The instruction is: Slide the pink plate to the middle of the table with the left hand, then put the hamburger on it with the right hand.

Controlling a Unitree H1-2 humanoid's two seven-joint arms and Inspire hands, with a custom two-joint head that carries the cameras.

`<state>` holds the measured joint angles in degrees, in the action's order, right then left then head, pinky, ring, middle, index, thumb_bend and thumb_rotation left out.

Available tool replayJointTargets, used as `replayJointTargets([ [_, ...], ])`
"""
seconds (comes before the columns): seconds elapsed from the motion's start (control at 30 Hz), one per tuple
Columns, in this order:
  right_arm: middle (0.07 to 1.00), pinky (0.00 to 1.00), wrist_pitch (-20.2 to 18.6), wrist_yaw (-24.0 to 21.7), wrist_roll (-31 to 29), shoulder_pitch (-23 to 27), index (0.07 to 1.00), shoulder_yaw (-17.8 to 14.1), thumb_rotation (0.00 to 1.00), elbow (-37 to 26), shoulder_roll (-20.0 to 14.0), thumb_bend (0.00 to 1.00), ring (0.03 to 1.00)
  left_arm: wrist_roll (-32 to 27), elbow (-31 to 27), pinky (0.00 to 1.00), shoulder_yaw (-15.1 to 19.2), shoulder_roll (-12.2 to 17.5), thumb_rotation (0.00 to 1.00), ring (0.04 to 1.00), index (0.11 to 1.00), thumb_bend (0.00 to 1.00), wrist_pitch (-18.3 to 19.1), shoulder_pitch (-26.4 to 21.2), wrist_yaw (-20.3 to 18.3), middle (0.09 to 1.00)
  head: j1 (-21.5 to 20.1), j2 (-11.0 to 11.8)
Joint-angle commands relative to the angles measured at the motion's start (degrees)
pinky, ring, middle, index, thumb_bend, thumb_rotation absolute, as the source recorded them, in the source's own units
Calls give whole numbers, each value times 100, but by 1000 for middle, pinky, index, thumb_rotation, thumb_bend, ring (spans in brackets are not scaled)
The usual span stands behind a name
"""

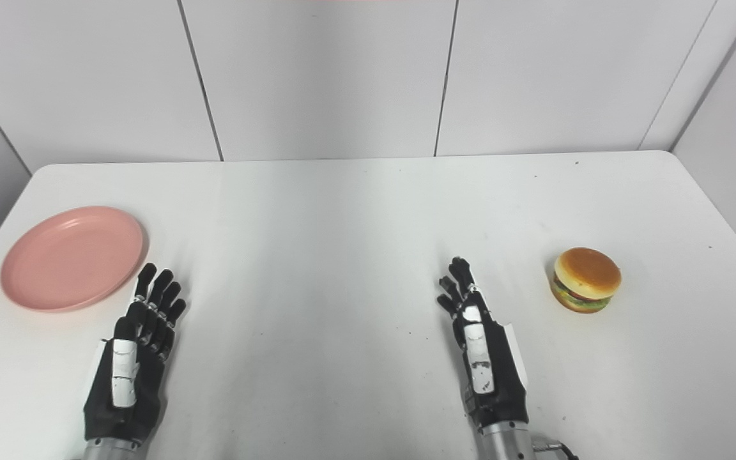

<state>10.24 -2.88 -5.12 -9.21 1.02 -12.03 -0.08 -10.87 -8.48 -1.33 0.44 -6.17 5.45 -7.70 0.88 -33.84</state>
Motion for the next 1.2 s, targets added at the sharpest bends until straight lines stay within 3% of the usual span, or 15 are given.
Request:
replayJointTargets([
  [0.0, 965, 961, 365, -81, 25, -332, 958, -1, 1000, 29, -98, 884, 951, -34, 32, 1000, -10, -13, 907, 1000, 1000, 857, -99, 30, -38, 1000, -15, -6],
  [0.9, 963, 956, 20, 30, 84, -359, 943, -61, 1000, -98, -26, 829, 949, -182, 107, 999, -77, 86, 884, 1000, 1000, 905, -247, -16, -328, 1000, -17, -20],
  [1.07, 968, 970, -95, 64, 89, -374, 942, -77, 1000, -117, -19, 815, 959, -94, 116, 989, -104, 55, 885, 997, 1000, 916, -242, 5, -303, 1000, 123, 72],
  [1.17, 972, 987, -40, 1, -14, -360, 949, -106, 1000, -17, -80, 798, 969, -8, 197, 992, -161, 25, 898, 997, 1000, 908, -332, 12, -310, 1000, 452, 245],
])
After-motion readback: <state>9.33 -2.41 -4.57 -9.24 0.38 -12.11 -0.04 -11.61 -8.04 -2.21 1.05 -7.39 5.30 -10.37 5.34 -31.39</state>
